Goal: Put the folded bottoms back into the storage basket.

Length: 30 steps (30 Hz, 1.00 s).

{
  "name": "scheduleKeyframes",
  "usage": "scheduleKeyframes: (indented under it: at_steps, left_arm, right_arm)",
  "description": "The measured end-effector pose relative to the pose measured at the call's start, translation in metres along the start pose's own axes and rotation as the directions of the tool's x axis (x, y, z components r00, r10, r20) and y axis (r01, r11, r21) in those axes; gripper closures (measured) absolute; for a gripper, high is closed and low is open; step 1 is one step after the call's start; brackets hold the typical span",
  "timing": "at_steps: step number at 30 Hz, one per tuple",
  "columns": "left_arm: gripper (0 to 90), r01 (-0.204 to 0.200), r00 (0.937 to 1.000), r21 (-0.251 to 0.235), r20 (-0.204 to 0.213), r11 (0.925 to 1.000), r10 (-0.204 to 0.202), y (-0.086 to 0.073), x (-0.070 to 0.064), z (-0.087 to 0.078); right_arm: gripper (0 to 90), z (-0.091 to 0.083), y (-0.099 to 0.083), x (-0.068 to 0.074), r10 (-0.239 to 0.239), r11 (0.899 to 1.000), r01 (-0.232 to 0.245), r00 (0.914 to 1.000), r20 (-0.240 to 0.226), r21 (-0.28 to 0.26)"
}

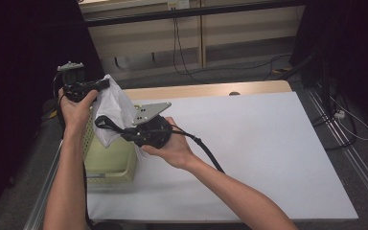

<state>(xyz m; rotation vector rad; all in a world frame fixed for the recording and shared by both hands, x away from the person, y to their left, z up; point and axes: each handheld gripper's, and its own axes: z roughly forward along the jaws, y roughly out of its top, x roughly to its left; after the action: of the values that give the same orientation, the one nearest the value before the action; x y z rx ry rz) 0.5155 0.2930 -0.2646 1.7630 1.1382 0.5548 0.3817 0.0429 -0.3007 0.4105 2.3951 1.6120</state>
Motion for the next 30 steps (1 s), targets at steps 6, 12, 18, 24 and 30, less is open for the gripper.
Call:
scheduleKeyframes:
  at_steps: [6, 12, 18, 24, 30]
  left_arm:
    - [83.4, -0.005, 0.9999, 0.014, -0.017, 0.9999, 0.005, -0.004, 0.007, 0.002]
    - [83.4, -0.008, 0.9994, 0.014, -0.033, 0.9999, 0.009, -0.006, 0.014, -0.001]
    - [83.4, -0.003, 0.9983, 0.013, -0.058, 0.9999, 0.004, -0.007, 0.023, -0.009]
    - [83.5, 0.014, 0.9962, 0.034, -0.087, 0.9993, -0.011, -0.016, 0.035, -0.008]
    - [83.4, 0.013, 0.9939, 0.071, -0.111, 0.9974, -0.005, -0.028, 0.046, -0.005]
  right_arm:
    - [80.7, 0.010, -0.002, 0.001, 0.000, 1.000, 0.000, 1.0000, -0.001, 0.013]
    - [80.7, 0.017, -0.001, -0.001, 0.012, 1.000, -0.012, 0.9999, -0.008, 0.009]
    - [80.7, 0.026, 0.002, 0.001, 0.005, 1.000, -0.005, 0.9999, -0.010, 0.014]
    - [80.7, 0.038, 0.007, 0.002, -0.014, 0.999, 0.015, 0.9999, -0.010, 0.041]
    - [80.6, 0.051, 0.004, 0.002, -0.009, 0.998, 0.010, 0.9998, -0.018, 0.060]
